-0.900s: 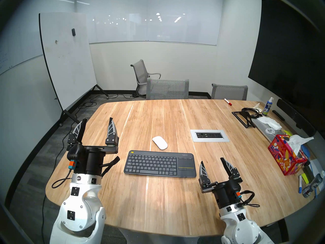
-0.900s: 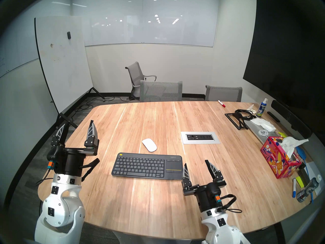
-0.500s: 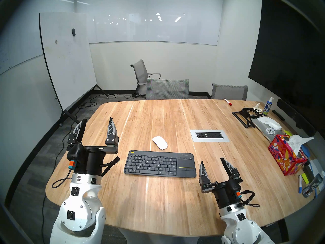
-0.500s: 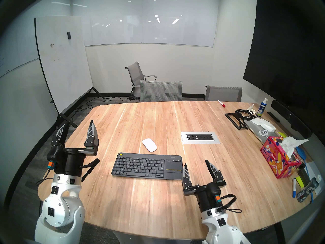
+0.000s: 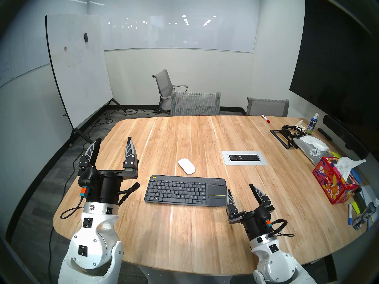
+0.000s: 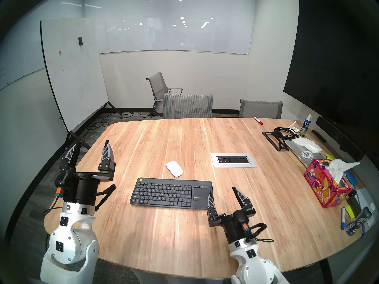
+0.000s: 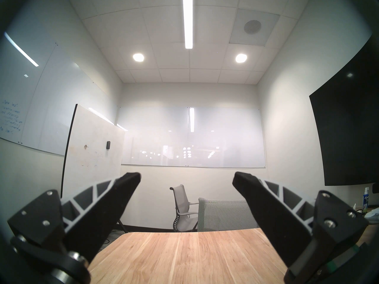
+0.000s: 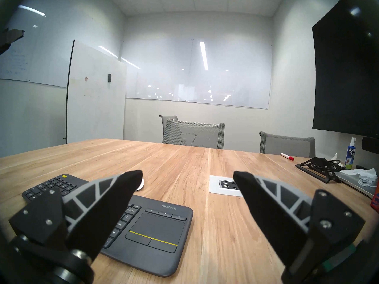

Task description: Put the mouse beside the keyboard

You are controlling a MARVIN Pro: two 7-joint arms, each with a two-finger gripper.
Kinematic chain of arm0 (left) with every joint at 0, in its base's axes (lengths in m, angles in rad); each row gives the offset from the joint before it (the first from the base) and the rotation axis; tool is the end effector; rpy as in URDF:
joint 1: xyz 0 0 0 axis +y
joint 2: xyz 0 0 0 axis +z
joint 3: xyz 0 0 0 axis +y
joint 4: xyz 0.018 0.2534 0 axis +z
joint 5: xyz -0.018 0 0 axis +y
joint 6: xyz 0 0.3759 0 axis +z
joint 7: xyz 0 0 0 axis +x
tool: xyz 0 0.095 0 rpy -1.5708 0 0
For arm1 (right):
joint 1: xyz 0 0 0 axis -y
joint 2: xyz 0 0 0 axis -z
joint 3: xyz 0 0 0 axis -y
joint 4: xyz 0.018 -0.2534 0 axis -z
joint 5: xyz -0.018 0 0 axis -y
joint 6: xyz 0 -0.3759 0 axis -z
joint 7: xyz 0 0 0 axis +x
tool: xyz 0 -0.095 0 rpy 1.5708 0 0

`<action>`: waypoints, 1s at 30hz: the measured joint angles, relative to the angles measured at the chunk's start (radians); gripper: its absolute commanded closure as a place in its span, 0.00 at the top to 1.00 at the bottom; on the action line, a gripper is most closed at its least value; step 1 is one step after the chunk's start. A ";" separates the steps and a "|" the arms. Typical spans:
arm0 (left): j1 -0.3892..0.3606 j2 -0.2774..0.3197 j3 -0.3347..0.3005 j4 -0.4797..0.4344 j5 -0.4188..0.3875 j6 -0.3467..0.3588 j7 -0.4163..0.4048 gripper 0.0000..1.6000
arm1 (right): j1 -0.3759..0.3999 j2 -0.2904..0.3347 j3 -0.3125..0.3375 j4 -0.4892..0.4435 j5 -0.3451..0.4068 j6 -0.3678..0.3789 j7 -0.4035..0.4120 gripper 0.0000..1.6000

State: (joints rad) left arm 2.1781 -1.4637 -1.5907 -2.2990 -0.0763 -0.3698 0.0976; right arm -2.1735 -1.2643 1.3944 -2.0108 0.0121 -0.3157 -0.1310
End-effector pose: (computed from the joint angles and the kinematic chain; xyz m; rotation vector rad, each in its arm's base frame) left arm 0.3297 0.0116 -0.1456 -1.6086 -0.0558 -2.6792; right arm 0.3189 0.0471 -0.2949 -2.0202 -0.3286 -2.3020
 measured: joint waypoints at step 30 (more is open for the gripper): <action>0.000 0.000 0.000 0.001 0.000 0.000 0.000 1.00 | 0.274 -0.129 -0.124 0.129 -0.114 0.147 -0.013 1.00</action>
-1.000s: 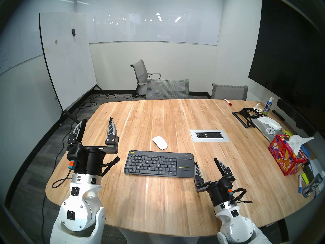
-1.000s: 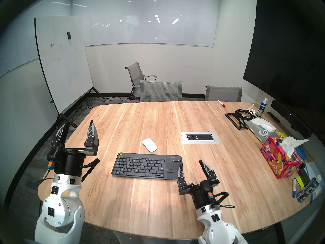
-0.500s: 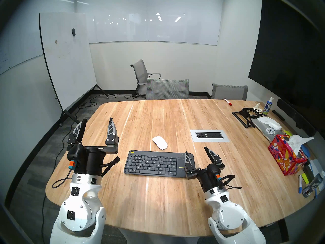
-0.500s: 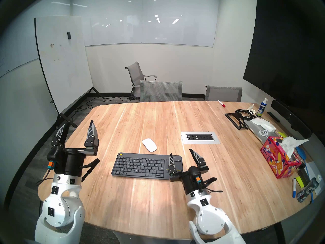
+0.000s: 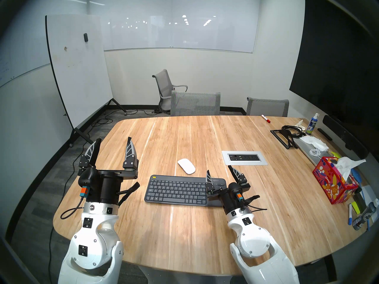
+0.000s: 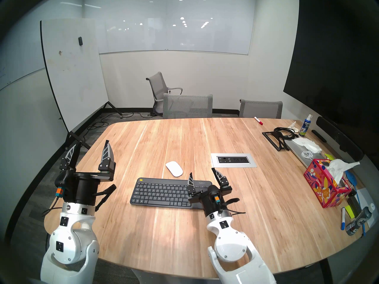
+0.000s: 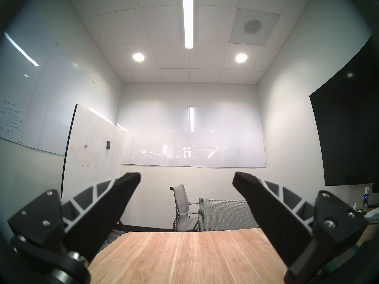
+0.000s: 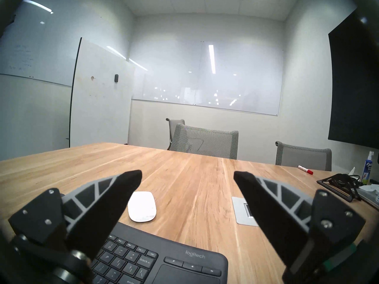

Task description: Put the mouse beside the keyboard

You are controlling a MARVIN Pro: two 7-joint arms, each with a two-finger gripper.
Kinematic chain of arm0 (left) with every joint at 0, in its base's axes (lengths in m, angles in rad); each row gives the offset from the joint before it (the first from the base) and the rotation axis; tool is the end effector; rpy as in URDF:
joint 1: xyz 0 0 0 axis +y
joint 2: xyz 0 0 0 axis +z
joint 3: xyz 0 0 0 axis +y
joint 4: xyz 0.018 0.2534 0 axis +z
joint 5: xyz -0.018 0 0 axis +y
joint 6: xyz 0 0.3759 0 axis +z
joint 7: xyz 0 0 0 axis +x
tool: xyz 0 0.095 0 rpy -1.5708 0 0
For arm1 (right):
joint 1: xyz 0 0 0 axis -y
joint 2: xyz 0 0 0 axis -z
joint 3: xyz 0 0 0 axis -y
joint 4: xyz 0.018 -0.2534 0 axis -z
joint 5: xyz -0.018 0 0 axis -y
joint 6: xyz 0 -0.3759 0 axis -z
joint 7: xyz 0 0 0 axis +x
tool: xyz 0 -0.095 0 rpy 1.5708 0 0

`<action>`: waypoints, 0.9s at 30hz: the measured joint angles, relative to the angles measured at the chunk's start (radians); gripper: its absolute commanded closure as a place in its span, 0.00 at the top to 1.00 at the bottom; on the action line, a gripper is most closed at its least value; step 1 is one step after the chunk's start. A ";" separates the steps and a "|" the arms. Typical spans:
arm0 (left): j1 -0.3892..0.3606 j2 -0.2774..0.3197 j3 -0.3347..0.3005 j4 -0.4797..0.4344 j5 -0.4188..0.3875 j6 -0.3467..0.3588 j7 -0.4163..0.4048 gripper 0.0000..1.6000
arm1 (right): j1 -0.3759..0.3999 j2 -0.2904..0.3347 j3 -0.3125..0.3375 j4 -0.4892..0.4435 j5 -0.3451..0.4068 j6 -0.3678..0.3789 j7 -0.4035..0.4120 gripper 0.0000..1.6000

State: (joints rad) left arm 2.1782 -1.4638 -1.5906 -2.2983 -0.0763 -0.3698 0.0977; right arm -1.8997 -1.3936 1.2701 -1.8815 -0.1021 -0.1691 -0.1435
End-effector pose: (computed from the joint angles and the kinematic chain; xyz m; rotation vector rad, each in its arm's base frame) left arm 0.3297 0.0116 -0.1460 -1.6096 -0.0561 -2.6785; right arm 0.3807 0.1046 -0.2688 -1.9972 -0.3767 -2.3217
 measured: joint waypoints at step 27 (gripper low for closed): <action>0.000 0.000 0.000 0.000 0.000 0.000 0.000 1.00 | 0.109 -0.050 -0.021 0.076 -0.042 0.036 -0.042 1.00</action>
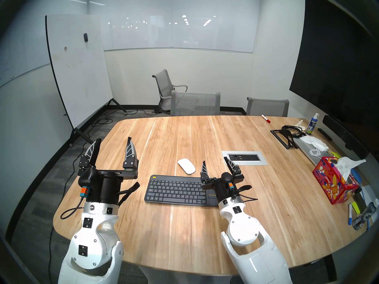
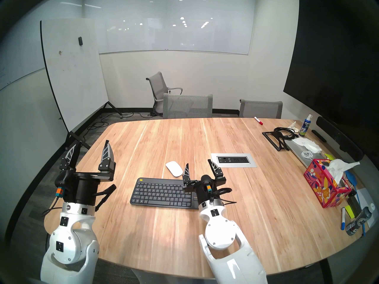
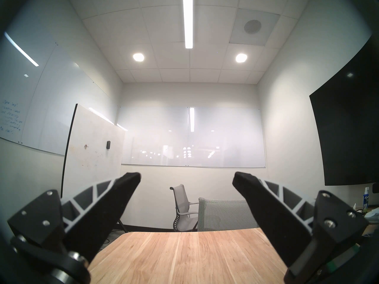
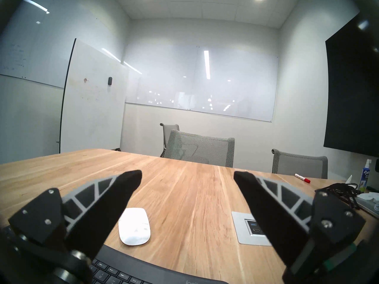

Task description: Put the mouse beside the keyboard

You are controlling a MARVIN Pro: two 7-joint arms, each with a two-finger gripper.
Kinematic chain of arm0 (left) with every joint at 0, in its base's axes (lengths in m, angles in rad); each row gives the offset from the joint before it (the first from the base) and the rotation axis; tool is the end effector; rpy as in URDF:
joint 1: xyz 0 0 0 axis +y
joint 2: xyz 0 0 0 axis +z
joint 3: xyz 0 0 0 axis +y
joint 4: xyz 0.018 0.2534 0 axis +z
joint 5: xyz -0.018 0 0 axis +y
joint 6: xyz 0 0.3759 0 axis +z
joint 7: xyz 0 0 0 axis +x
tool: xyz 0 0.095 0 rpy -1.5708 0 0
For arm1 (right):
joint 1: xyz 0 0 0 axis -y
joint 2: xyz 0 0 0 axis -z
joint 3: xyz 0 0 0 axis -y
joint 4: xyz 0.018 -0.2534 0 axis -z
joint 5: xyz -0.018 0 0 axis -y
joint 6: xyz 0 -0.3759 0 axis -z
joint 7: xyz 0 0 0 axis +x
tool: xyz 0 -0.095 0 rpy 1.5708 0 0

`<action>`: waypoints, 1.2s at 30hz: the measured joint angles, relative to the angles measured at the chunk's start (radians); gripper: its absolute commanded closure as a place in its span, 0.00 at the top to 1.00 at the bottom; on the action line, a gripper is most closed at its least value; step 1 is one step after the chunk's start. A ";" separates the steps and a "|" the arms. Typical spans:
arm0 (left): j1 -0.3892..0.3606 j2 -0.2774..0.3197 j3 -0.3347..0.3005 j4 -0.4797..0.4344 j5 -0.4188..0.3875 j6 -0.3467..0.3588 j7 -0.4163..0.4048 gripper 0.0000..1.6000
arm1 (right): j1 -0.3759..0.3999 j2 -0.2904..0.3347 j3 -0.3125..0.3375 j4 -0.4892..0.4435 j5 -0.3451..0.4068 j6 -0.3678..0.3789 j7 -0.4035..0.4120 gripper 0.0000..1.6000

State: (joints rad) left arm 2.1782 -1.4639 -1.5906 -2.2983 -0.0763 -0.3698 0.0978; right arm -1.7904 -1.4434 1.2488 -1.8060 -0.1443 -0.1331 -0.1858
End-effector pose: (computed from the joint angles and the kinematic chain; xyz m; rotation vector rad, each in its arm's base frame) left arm 0.3297 0.0116 -0.1460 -1.6096 -0.0564 -2.6785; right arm 0.4083 0.1155 -0.2585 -2.0097 -0.3578 -2.3749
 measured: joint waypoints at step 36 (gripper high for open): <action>0.000 0.000 0.000 0.000 0.000 0.000 0.000 1.00 | 0.227 -0.044 0.009 0.218 0.016 0.152 0.090 1.00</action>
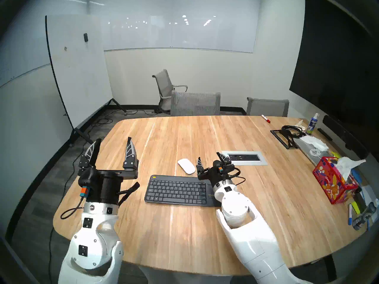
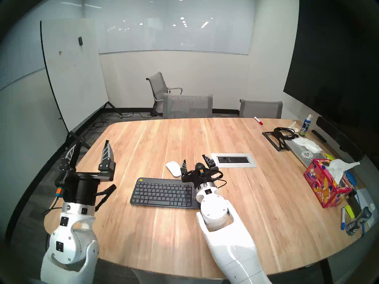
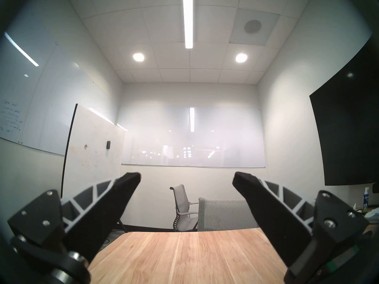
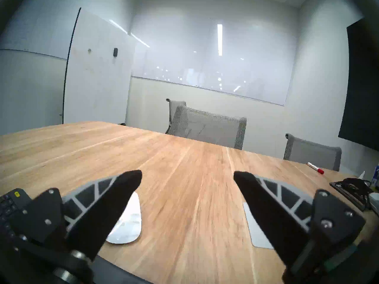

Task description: Put the mouse beside the keyboard

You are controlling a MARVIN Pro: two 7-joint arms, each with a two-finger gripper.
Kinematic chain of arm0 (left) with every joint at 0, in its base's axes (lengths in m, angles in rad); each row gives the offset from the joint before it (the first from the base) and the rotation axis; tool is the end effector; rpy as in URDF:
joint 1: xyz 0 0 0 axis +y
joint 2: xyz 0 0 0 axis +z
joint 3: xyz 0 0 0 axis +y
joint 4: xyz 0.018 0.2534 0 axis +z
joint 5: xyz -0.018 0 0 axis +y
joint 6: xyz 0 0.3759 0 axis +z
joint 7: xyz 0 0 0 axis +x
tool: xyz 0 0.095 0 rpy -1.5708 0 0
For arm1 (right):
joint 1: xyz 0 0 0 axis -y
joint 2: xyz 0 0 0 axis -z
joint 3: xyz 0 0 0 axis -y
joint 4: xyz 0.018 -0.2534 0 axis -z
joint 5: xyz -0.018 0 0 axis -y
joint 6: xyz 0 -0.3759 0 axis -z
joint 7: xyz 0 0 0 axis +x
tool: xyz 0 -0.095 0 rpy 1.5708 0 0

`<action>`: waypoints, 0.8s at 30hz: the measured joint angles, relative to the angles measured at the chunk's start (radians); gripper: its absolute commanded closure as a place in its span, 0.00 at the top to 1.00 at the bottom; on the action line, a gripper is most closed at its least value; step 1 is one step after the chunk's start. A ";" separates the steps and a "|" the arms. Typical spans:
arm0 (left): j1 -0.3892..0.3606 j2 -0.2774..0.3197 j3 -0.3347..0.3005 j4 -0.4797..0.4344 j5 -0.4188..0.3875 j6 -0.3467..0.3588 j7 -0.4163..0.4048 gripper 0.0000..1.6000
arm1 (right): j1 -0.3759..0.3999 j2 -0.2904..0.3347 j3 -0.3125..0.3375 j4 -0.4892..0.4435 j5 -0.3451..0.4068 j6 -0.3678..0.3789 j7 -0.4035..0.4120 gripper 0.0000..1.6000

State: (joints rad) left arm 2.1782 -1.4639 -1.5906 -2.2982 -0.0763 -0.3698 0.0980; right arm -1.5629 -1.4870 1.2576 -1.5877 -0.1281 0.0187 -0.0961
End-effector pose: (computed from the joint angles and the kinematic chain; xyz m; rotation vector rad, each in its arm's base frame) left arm 0.3297 0.0117 -0.1460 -1.6097 -0.0567 -2.6783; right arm 0.4699 0.1192 -0.2713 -2.1685 -0.4699 -2.2197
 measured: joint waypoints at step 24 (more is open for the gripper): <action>0.000 0.000 0.000 0.000 0.000 0.000 0.000 1.00 | 0.079 -0.003 0.010 0.081 0.028 0.088 0.092 1.00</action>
State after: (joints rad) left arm 2.1782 -1.4640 -1.5906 -2.2982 -0.0763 -0.3698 0.0980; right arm -1.4841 -1.4905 1.2679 -1.5068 -0.1004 0.1065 -0.0045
